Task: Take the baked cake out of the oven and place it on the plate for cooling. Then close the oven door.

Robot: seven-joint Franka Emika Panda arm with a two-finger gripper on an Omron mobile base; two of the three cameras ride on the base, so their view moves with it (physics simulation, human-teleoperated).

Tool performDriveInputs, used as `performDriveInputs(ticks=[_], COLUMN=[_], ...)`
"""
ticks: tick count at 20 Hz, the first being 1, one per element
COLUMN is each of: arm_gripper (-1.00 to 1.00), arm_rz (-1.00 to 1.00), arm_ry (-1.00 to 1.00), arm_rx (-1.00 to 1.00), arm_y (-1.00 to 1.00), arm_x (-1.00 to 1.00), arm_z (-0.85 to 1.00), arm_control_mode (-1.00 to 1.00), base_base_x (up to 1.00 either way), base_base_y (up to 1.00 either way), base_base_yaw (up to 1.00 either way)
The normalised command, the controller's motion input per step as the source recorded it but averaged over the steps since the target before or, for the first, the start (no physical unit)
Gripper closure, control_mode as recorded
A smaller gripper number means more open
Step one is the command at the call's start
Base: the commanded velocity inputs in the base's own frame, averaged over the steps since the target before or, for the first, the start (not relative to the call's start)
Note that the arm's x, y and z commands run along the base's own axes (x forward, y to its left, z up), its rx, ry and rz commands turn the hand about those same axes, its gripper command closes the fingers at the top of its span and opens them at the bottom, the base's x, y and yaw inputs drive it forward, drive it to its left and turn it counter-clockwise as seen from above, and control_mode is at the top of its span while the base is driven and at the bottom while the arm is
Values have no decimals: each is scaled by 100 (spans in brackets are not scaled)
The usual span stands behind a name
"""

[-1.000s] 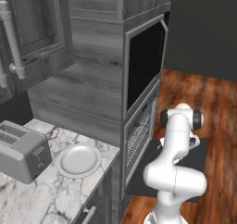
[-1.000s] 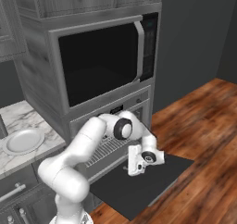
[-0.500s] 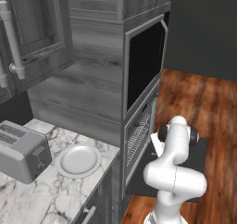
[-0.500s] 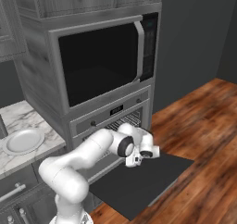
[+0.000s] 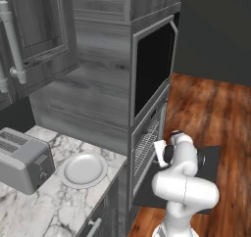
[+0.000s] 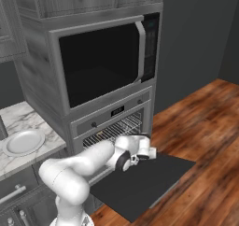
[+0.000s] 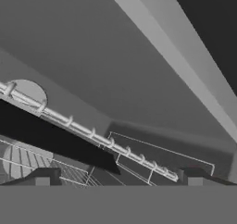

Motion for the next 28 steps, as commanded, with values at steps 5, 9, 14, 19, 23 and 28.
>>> performDriveInputs(ticks=[5,9,14,19,23,28], arm_gripper=[-100,-100,-100,-100,-100,-100], arm_rz=[-11,-4,-1,-5,-5,-10], arm_ry=[8,0,4,15,18,22], arm_rx=[0,0,-5,-8,-6,-27], arm_y=[4,3,22,13,1,1], arm_x=[34,31,44,47,34,3], arm_z=[-25,-2,-44,-62,-50,-77], arm_control_mode=[-100,-100,-100,-100,-100,-100], base_base_x=[0,0,0,0,0,0], base_base_y=[0,0,0,0,0,0], base_base_yaw=[0,0,0,0,0,0])
